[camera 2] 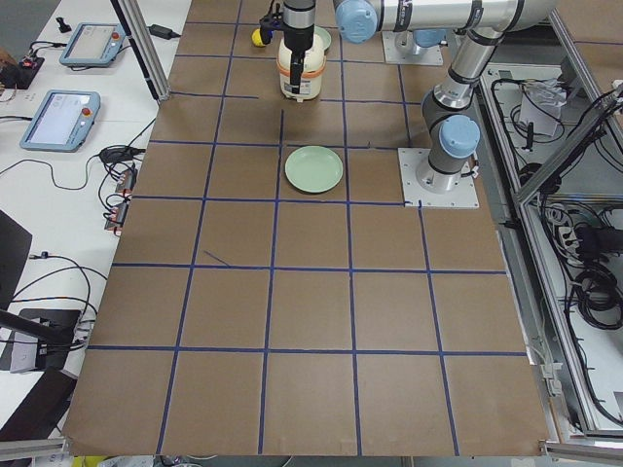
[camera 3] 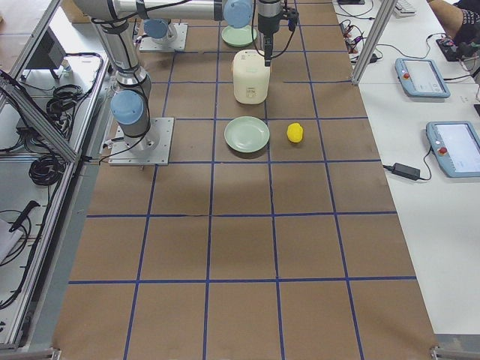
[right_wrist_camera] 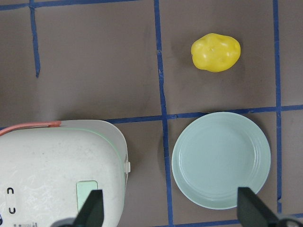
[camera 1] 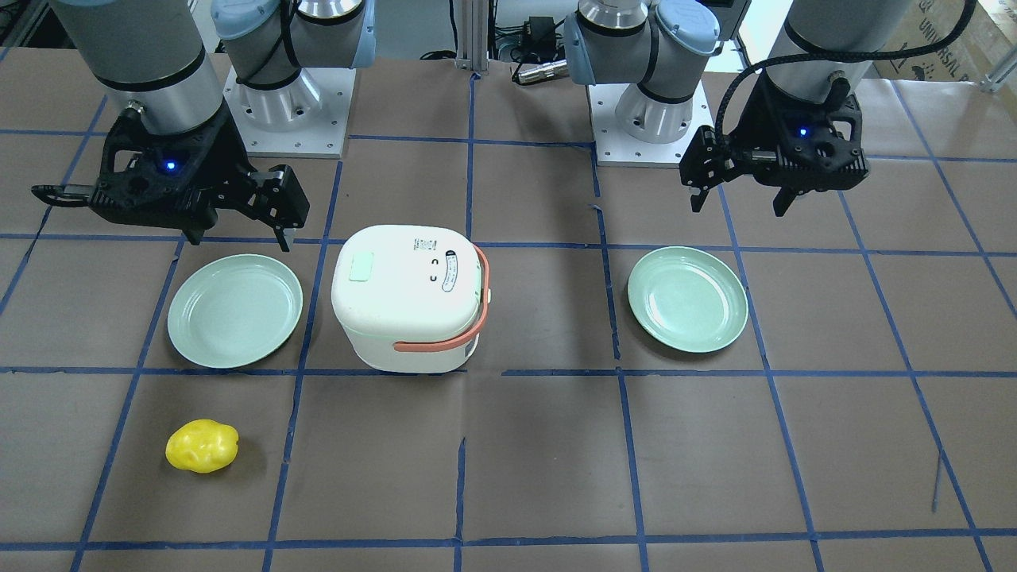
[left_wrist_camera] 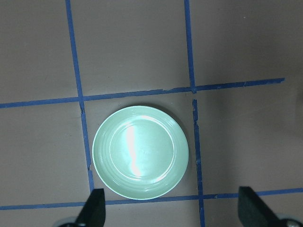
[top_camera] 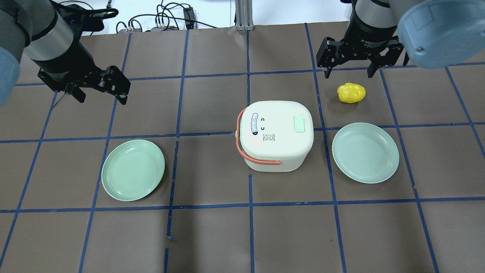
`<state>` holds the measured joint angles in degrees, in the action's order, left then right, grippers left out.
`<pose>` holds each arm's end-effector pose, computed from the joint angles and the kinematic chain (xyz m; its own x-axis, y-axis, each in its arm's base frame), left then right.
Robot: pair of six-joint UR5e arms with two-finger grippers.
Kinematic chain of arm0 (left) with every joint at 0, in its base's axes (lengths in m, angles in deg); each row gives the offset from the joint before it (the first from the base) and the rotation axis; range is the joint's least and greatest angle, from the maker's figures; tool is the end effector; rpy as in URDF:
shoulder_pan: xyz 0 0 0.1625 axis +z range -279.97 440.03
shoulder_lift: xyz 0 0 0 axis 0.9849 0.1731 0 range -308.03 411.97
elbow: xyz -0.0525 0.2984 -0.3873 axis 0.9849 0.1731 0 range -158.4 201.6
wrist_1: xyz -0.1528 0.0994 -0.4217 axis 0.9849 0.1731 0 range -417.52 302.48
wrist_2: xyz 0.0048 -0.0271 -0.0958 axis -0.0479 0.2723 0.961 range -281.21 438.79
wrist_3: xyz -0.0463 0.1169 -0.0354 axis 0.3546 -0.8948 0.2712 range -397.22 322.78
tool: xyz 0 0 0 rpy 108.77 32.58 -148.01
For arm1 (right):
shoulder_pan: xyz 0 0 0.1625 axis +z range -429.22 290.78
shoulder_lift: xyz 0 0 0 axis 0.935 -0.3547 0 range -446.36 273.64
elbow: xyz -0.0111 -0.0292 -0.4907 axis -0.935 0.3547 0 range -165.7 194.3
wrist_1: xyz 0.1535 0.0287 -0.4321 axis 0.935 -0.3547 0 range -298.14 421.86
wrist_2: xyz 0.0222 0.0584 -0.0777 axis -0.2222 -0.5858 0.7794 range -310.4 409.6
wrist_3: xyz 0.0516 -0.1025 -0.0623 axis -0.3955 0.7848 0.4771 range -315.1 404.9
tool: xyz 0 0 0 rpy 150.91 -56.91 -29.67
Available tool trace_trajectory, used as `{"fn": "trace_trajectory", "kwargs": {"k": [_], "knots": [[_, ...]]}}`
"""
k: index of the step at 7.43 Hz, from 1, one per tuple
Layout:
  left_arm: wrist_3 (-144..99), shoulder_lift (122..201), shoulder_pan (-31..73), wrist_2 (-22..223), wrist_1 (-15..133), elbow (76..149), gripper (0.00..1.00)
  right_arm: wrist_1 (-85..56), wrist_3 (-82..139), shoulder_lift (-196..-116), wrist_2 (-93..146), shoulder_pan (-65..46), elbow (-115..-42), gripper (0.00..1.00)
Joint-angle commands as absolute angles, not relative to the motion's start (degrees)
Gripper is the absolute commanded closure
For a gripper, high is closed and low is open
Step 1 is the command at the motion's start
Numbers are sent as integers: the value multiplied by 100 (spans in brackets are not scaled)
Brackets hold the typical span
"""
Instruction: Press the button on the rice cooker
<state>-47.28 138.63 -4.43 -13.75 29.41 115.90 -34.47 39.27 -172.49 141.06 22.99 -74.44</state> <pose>-0.0772 -0.5253 0.5193 -0.9958 0.0773 -0.0501 0.0787 0.9965 -0.0284 0.1524 -0.5749 0.5093 -0.9980 0.0611 0.0190 0.0597 0.9960 -0.0671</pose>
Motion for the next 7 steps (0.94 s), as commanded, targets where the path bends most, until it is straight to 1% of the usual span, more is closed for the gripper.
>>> {"fn": "trace_trajectory", "kwargs": {"k": [1, 3, 4, 5, 6, 7], "knots": [[-4724, 13863, -443, -1375, 2940, 11590, 0, -3447, 3927, -17258, 14100, 2306, -7456, 0], [-4732, 13863, -443, -1375, 2940, 11590, 0, -3508, 3639, -17328, 13917, 2498, -7701, 1], [-4732, 13863, -443, -1375, 2940, 11590, 0, -3526, 3306, -17319, 13872, 2595, -7754, 12], [-4732, 13854, -443, -1375, 2940, 11590, 0, -3491, 3207, -17284, 13715, 2709, -7772, 47], [-4724, 13863, -443, -1375, 2940, 11590, 0, -3465, 3180, -17284, 13444, 2745, -7920, 70], [-4724, 13863, -443, -1375, 2940, 11590, 0, -3534, 3180, -17302, 13232, 2746, -8209, 79]]}}
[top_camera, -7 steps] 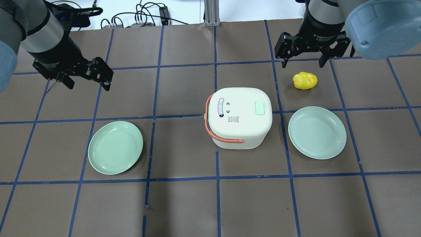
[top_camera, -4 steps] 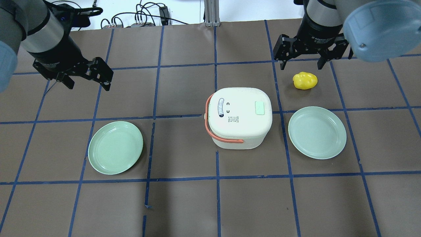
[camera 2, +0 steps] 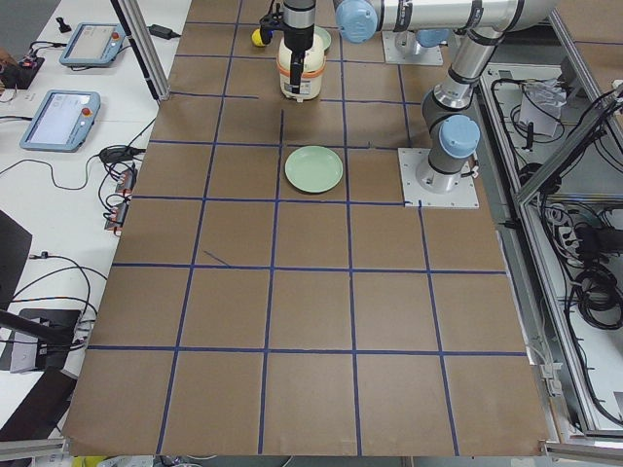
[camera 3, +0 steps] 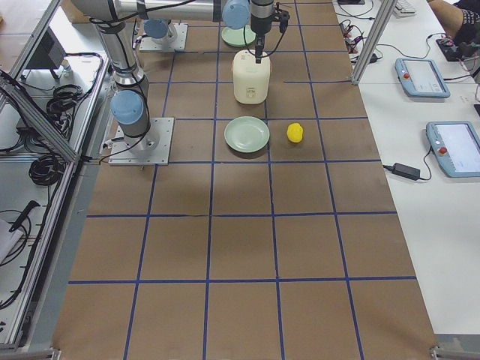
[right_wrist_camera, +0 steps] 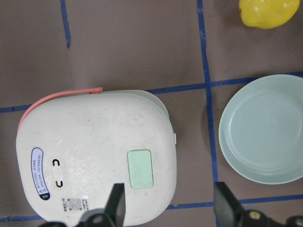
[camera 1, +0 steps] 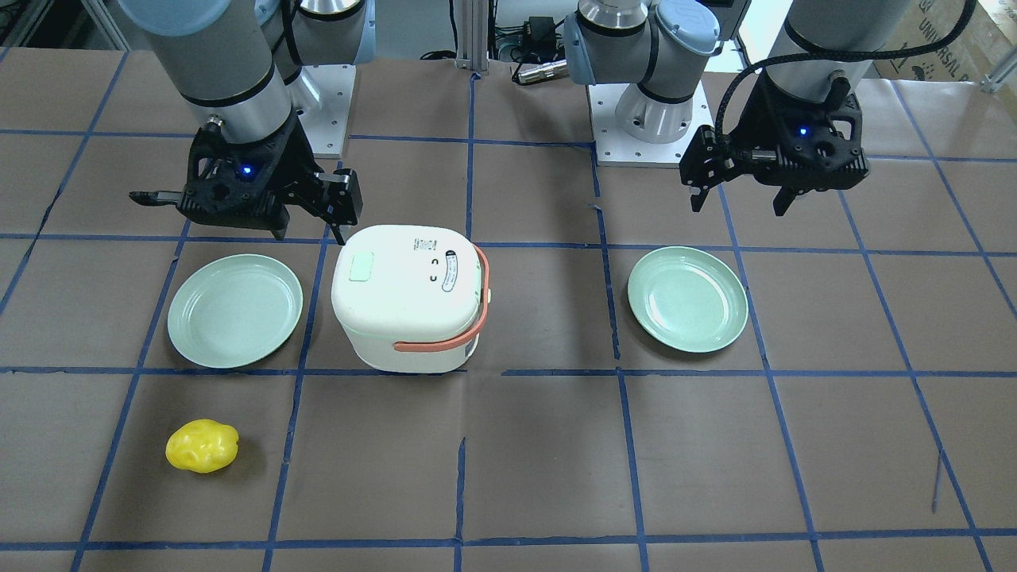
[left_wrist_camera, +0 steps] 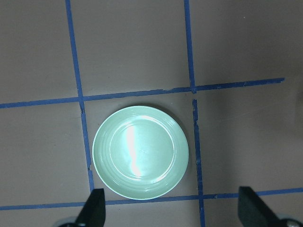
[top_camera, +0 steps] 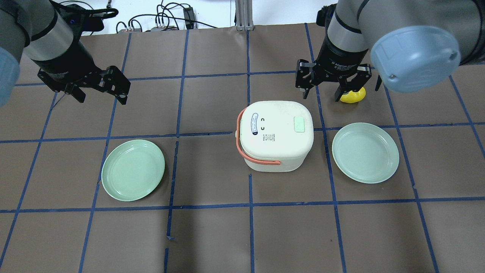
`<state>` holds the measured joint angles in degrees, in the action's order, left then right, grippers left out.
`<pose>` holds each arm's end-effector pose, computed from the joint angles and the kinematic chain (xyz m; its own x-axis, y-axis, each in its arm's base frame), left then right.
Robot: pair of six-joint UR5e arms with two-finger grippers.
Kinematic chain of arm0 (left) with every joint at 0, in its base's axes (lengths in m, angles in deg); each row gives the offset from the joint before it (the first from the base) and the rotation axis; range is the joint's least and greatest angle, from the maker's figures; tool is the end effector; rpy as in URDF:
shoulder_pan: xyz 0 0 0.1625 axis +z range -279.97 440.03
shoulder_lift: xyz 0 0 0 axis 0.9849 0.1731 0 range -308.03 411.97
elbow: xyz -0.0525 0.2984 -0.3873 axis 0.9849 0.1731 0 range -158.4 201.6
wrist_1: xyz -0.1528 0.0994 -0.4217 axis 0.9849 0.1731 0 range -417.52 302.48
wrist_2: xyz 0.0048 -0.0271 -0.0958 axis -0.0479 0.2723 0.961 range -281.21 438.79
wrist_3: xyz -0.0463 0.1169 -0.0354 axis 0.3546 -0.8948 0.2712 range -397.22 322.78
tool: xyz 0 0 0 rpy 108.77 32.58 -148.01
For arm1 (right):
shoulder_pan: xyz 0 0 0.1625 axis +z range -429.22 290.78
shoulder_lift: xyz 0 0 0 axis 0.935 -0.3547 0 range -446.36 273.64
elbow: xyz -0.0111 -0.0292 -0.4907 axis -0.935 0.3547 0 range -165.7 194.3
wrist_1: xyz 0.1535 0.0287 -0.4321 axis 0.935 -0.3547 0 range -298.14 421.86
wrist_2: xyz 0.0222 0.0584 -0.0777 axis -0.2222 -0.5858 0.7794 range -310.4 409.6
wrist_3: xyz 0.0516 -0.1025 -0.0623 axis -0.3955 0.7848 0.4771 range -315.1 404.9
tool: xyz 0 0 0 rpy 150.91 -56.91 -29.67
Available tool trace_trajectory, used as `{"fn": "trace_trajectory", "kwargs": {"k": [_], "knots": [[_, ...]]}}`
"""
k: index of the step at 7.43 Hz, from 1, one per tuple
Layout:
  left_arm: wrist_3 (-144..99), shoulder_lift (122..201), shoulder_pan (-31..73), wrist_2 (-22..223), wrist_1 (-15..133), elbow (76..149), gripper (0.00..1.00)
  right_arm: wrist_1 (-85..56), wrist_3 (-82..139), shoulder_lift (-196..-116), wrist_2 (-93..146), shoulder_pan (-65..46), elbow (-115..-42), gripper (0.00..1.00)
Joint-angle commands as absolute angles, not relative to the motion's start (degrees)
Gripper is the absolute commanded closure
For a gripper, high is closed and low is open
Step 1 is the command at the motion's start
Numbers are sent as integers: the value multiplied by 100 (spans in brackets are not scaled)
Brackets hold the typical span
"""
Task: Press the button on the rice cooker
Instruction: 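Move the right gripper down over the green button on the rice cooker lid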
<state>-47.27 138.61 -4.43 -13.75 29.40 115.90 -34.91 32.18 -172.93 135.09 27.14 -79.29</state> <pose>-0.0772 -0.5252 0.5195 -0.9958 0.0771 -0.0502 0.0786 0.9965 -0.0289 0.2054 -0.5455 0.4690 -0.9909 0.1114 -0.0757 0.1101 0.9937 0.0215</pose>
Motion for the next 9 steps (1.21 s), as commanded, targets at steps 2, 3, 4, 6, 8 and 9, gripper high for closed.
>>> {"fn": "trace_trajectory", "kwargs": {"k": [2, 3, 4, 6, 8, 9], "knots": [[-4724, 13863, -443, -1375, 2940, 11590, 0, -4050, 3250, -17171, 13195, 2754, -8352, 84], [-4724, 13863, -443, -1375, 2940, 11590, 0, -4105, 3259, -17005, 13195, 2754, -8352, 85], [-4732, 13863, -443, -1375, 2940, 11590, 0, -4141, 3250, -16951, 13186, 2754, -8352, 86], [-4724, 13863, -443, -1375, 2940, 11590, 0, -4167, 3242, -16863, 13169, 2754, -8352, 86], [-4732, 13863, -443, -1375, 2940, 11590, 0, -4167, 3224, -16827, 13055, 2754, -8414, 86], [-4724, 13854, -443, -1375, 2940, 11590, 0, -4167, 3224, -16818, 13046, 2754, -8423, 86]]}}
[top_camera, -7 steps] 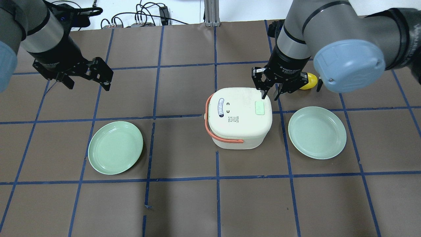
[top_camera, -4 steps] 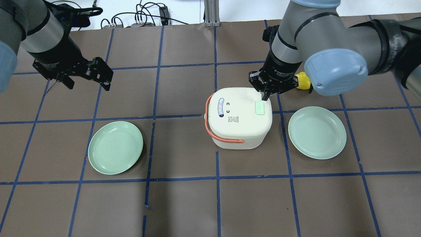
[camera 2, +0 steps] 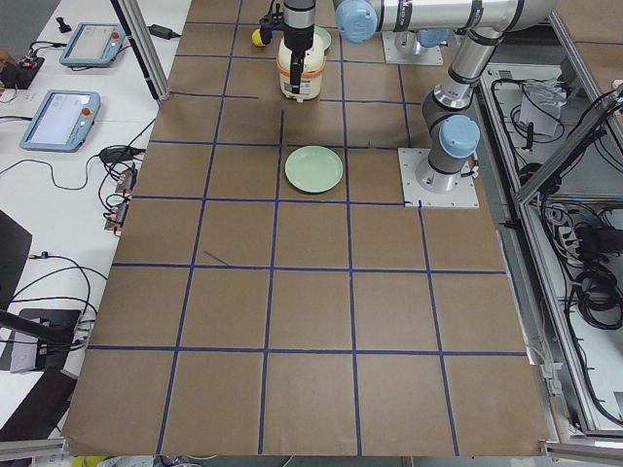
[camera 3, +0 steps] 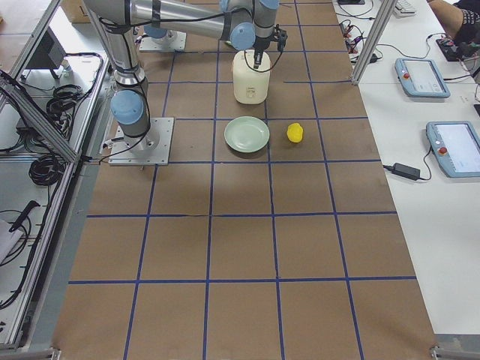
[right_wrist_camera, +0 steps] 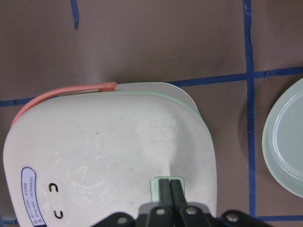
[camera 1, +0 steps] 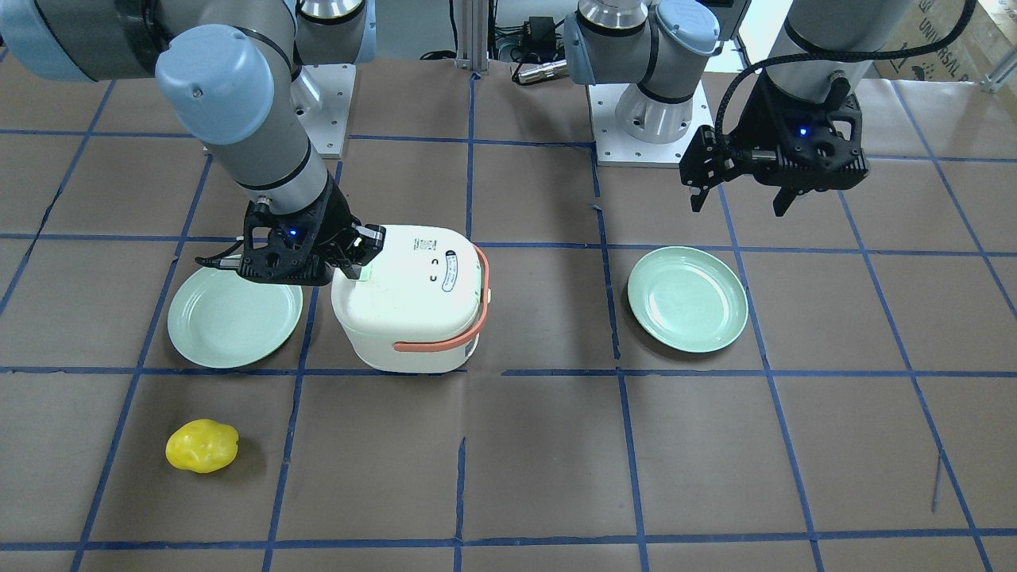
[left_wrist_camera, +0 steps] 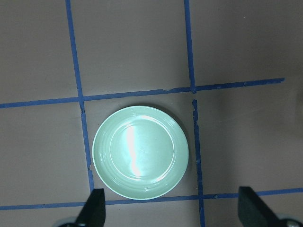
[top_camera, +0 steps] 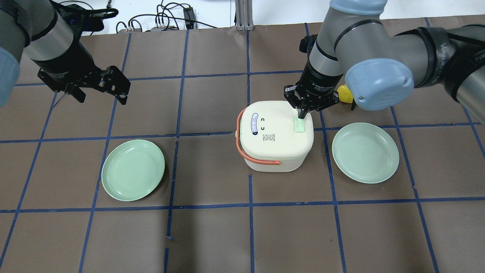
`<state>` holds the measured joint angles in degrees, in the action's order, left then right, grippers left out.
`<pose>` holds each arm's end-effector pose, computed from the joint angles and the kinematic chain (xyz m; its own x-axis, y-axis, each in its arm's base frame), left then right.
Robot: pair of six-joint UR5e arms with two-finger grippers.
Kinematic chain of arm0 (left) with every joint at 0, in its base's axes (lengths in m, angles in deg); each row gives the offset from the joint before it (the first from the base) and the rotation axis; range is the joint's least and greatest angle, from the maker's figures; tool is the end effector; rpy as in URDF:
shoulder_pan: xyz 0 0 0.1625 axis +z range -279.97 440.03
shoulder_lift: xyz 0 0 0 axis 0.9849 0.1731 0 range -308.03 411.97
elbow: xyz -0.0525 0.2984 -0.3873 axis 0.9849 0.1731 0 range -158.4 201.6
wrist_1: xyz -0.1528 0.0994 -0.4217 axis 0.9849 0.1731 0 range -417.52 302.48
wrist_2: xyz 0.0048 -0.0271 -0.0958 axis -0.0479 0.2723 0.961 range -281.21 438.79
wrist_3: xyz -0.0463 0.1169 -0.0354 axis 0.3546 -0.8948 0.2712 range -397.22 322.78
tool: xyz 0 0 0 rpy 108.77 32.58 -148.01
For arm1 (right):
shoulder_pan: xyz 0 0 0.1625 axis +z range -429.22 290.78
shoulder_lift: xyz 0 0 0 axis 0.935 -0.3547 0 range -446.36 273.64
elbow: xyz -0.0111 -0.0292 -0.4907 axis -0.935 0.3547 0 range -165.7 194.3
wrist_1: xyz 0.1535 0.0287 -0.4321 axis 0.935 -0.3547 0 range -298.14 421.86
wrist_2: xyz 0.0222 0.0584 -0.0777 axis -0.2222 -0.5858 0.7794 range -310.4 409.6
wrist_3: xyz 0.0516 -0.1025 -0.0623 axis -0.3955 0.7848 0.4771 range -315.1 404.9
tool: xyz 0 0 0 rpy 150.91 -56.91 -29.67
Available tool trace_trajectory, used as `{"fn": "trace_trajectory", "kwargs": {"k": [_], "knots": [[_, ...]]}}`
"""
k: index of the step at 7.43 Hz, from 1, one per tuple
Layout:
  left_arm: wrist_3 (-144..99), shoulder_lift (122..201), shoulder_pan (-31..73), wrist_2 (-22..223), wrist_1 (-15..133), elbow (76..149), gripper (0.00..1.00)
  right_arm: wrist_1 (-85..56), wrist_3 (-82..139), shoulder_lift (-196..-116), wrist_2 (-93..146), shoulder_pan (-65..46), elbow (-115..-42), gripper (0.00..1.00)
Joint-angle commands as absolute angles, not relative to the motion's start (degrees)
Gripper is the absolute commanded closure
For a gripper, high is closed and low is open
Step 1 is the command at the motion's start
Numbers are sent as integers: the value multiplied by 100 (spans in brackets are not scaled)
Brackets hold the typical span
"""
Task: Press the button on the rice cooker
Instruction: 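Press the green lid button down with the right gripper fingertips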
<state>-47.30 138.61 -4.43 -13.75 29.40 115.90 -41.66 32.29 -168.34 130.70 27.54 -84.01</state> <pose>-0.0772 -0.5252 0.5195 -0.9957 0.0776 -0.0502 0.0791 0.9964 -0.0289 0.2213 -0.5616 0.3921 -0.9840 0.1104 -0.1400 0.0996 0.9917 0.0815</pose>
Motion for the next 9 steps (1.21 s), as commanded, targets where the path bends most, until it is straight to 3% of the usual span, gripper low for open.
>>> {"fn": "trace_trajectory", "kwargs": {"k": [1, 9], "knots": [[-4732, 13863, -443, -1375, 2940, 11590, 0, -4167, 3241, -16818, 13046, 2754, -8423, 86], [-4732, 13863, -443, -1375, 2940, 11590, 0, -4159, 3181, -16836, 13046, 2754, -8502, 83]]}}
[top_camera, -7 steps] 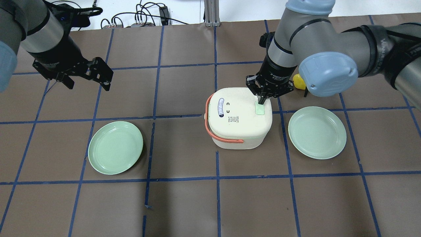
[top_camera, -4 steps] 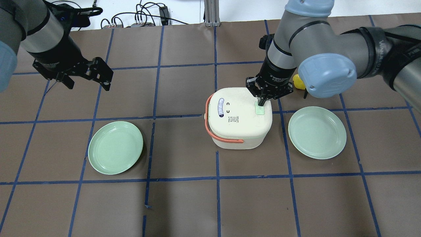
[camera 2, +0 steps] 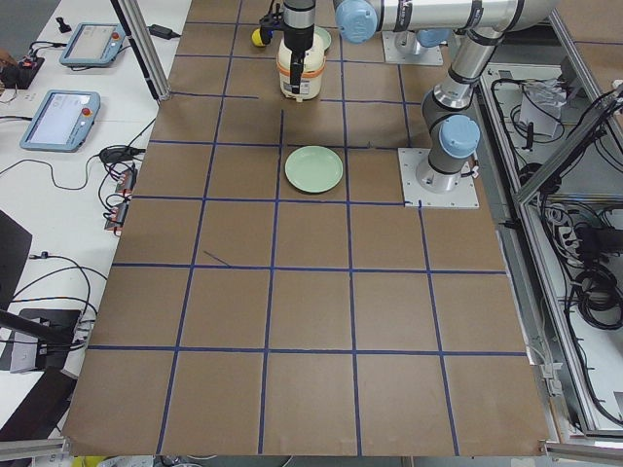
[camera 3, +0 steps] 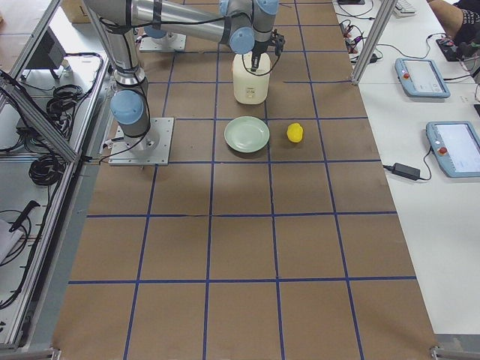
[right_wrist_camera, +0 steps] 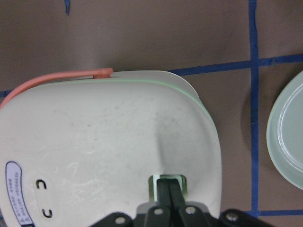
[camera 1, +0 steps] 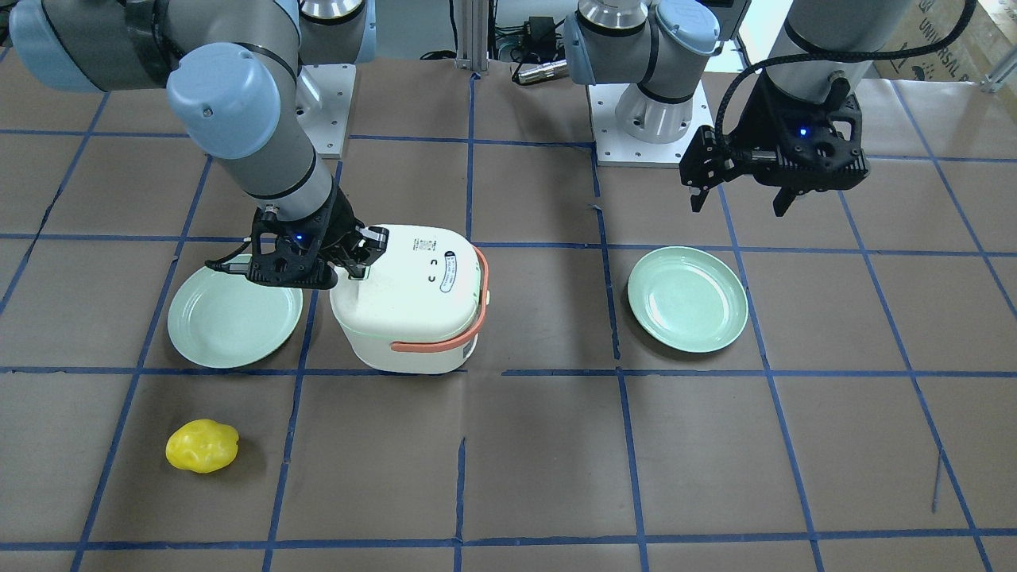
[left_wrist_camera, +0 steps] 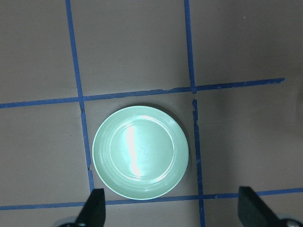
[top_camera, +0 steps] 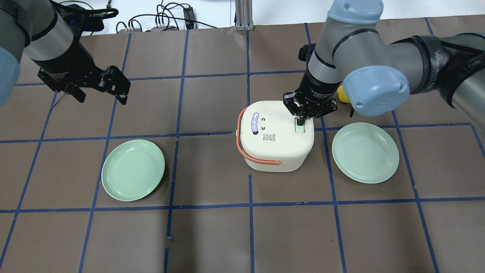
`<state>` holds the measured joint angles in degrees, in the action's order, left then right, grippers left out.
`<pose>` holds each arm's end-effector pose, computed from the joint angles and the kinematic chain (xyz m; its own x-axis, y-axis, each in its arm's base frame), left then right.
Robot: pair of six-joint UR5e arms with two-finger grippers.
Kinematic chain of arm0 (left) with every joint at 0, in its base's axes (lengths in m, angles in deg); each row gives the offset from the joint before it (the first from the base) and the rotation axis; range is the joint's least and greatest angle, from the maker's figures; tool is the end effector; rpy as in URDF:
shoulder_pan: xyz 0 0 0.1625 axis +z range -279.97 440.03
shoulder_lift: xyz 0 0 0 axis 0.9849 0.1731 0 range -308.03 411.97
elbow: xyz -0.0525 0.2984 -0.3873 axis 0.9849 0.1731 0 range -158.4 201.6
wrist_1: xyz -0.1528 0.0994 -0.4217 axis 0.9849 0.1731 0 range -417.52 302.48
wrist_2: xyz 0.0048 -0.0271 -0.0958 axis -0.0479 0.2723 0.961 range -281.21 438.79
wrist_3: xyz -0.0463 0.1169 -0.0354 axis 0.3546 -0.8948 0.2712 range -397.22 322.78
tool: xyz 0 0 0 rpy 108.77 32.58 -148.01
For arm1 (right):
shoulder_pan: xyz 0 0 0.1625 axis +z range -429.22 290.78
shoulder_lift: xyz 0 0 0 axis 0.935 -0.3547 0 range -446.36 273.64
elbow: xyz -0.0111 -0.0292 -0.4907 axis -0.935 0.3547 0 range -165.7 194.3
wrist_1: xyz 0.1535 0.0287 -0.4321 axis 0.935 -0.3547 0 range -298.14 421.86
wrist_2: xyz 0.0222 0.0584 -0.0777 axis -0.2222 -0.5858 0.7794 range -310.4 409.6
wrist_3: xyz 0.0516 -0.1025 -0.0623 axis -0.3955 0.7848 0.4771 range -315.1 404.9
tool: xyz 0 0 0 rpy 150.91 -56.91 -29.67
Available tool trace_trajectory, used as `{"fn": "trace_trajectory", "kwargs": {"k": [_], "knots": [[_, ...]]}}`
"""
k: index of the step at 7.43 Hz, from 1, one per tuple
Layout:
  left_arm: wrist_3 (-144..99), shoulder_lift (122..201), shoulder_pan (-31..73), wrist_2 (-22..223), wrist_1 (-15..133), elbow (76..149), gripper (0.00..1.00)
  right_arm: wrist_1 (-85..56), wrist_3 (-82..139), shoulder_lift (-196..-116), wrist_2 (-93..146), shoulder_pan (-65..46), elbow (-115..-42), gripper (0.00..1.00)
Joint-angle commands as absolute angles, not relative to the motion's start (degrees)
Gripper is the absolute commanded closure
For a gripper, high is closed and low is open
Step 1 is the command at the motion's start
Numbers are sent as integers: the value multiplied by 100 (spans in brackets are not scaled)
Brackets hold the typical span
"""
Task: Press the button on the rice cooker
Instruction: 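Press the green lid button down with the right gripper fingertips, then lift the right gripper away as the rice cooker lid springs open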
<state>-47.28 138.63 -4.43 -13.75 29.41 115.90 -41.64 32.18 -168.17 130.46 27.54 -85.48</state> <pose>-0.0772 -0.5253 0.5193 -0.9958 0.0773 -0.0501 0.0787 0.9965 -0.0284 0.2211 -0.5554 0.3773 -0.9837 0.1166 -0.1373 0.1017 0.9886 0.1108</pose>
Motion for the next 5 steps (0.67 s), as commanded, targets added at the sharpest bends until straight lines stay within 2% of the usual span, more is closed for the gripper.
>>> {"fn": "trace_trajectory", "kwargs": {"k": [1, 3, 4, 5], "knots": [[-4724, 13863, -443, -1375, 2940, 11590, 0, -4133, 3119, -16871, 13046, 2763, -8397, 67], [-4732, 13863, -443, -1375, 2940, 11590, 0, -3940, 2715, -16889, 13185, 2929, -7689, 26], [-4732, 13863, -443, -1375, 2940, 11590, 0, -3721, 2732, -16863, 13308, 2930, -7189, 12], [-4724, 13863, -443, -1375, 2940, 11590, 0, -3423, 2801, -16827, 13527, 2930, -6731, 5]]}}
